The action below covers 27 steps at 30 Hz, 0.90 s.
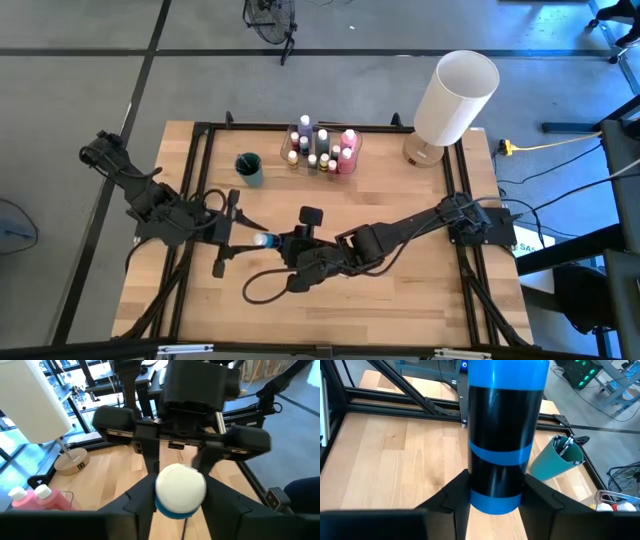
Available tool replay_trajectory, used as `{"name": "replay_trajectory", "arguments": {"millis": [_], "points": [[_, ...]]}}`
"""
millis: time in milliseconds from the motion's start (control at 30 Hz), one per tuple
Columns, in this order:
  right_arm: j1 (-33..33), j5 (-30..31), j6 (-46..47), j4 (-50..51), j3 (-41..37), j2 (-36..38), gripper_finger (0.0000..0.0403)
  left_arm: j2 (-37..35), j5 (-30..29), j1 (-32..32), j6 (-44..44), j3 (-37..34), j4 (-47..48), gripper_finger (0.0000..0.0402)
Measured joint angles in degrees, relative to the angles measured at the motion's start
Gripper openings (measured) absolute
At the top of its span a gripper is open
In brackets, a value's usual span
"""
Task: Pick & Place Paint Supplies
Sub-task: Put the blue paint bottle into the transparent bin
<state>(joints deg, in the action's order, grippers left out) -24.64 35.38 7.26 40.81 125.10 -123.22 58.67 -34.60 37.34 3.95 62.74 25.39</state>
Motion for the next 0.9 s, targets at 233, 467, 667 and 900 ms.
{"name": "replay_trajectory", "arguments": {"millis": [233, 467, 667, 900], "points": [[-0.55, 0.23, -0.06, -0.46, 0.07, 0.02, 0.0209, 0.17, -0.38, -0.11, 3.05, -0.13, 0.57, 0.0115], [-2.5, 6.43, 1.79, 9.25, 0.11, 0.48, 0.0225, 0.09, -1.96, -0.11, 6.28, -0.13, 0.76, 0.0115], [-6.04, 17.21, 14.65, 24.31, 0.11, 2.58, 0.0226, 0.05, -10.38, -1.65, 8.81, -0.13, 3.48, 0.0115], [-9.6, 19.58, 29.52, 36.67, 0.11, 3.41, 0.0222, 0.04, -8.6, -14.92, 8.83, -0.13, 6.41, 0.0115]]}}
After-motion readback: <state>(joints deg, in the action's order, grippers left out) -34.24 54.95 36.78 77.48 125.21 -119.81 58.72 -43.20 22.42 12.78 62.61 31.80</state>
